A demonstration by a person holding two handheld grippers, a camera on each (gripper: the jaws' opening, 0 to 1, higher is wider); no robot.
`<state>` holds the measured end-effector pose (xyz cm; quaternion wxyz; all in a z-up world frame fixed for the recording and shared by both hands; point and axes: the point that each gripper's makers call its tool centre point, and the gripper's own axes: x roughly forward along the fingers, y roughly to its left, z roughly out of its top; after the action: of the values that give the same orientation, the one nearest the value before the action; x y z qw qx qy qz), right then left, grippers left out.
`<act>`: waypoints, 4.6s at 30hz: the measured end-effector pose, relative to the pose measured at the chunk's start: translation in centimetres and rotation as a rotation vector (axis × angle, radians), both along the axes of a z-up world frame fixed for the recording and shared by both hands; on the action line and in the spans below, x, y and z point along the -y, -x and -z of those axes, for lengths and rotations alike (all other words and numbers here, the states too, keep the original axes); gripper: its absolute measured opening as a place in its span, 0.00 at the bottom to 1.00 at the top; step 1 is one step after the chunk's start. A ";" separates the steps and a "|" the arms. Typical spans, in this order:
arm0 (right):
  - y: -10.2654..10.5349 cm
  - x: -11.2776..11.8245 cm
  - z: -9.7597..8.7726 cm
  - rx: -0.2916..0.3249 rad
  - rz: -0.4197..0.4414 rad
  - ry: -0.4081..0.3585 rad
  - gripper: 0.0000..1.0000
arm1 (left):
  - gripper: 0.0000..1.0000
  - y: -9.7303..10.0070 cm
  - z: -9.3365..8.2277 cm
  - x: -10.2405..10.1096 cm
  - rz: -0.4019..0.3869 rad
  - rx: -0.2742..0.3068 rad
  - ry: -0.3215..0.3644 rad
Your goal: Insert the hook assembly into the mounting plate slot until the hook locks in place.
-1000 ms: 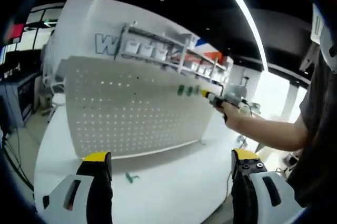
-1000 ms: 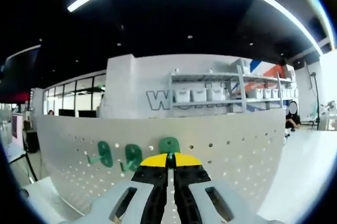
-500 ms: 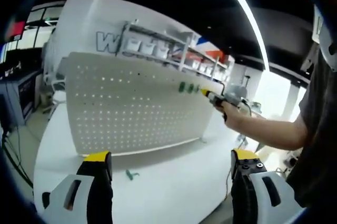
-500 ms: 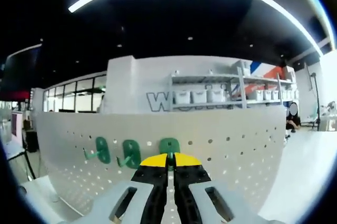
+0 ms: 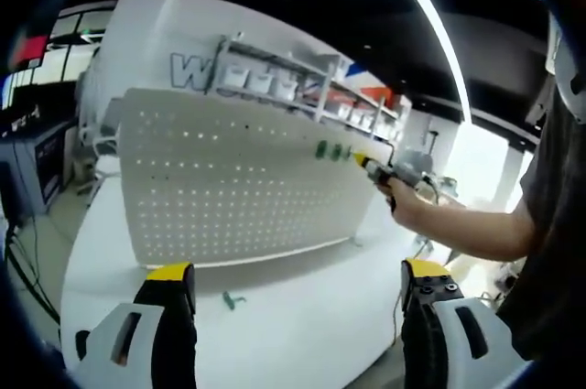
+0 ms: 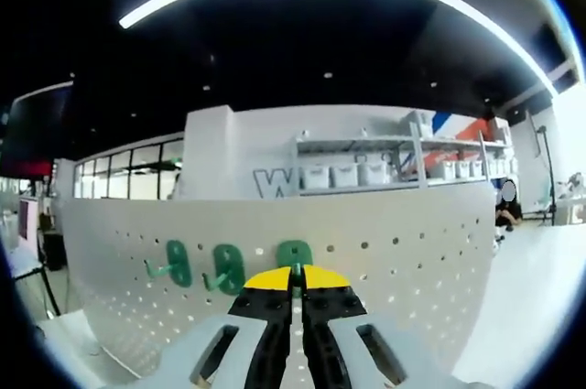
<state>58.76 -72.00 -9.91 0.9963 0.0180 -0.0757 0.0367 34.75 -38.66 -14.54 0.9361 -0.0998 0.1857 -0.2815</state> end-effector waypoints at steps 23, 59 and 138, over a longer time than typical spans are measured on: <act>-0.4 -0.2 -0.3 -0.097 -0.015 0.167 0.01 | 0.94 -0.5 1.1 1.5 0.022 -0.029 -0.010; -0.8 -0.1 -0.2 -0.188 -0.052 0.015 0.01 | 0.92 -0.1 1.4 0.6 0.002 -0.040 0.001; -1.5 0.3 0.2 -0.136 -0.041 0.061 0.00 | 0.94 0.6 0.7 -0.2 -0.021 -0.022 0.002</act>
<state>60.21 -72.32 -10.15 0.9983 -0.0081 -0.0062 0.0581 34.12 -38.51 -15.25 0.9369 -0.1058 0.1947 -0.2705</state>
